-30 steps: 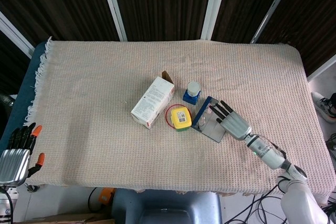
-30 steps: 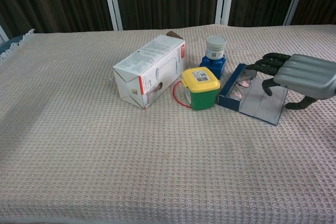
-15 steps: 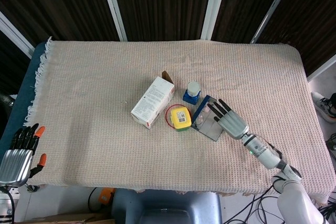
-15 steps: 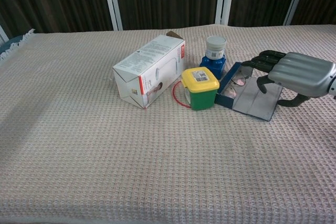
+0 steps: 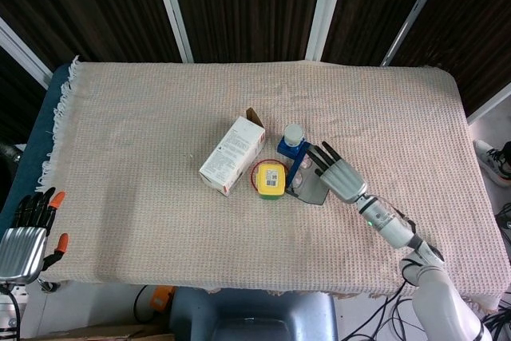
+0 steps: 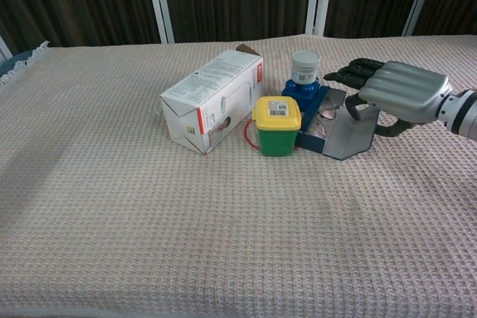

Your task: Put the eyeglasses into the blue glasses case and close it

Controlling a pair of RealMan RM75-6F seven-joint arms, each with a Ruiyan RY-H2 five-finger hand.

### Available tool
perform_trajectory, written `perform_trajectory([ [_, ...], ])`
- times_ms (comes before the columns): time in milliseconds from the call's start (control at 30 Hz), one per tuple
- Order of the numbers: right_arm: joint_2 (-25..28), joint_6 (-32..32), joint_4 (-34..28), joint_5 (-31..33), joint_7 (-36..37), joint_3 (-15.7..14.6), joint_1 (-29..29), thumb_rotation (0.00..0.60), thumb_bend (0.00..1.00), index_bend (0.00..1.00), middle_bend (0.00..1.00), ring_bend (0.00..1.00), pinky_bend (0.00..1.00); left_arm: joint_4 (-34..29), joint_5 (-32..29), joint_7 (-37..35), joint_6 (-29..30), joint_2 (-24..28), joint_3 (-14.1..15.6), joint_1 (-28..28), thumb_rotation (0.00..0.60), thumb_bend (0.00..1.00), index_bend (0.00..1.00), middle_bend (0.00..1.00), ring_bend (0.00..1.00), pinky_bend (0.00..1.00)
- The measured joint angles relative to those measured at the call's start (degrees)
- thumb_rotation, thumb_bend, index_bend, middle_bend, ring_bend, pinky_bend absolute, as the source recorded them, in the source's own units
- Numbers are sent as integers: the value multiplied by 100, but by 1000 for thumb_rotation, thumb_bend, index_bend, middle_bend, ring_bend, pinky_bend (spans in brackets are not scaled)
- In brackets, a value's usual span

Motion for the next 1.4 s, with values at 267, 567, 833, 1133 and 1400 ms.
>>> perform_trajectory([
  [267,-74,-106,-41,5,-105,1,99,600,489,698,46,0,0,1,-3,-106,47,35,-8,30,600,428,0,0,4,35],
  [567,1,51,-71,-39,-61,-73,-45,600,628,733,59,0,0,29,43,-183,62,56,11,42,600,428,0,0,4,35],
  [833,215,598,-208,-168,-18,-215,-336,600,632,743,65,0,0,36,105,-150,81,38,35,46,600,427,0,0,4,35],
  [1133,679,1388,-696,-411,-29,-472,-846,600,633,744,69,0,0,36,169,-183,159,44,49,79,600,426,0,0,4,35],
  [1400,1106,1908,-1397,-604,-113,-594,-1053,600,645,743,69,0,0,35,183,-199,142,58,57,75,600,424,0,0,4,35],
])
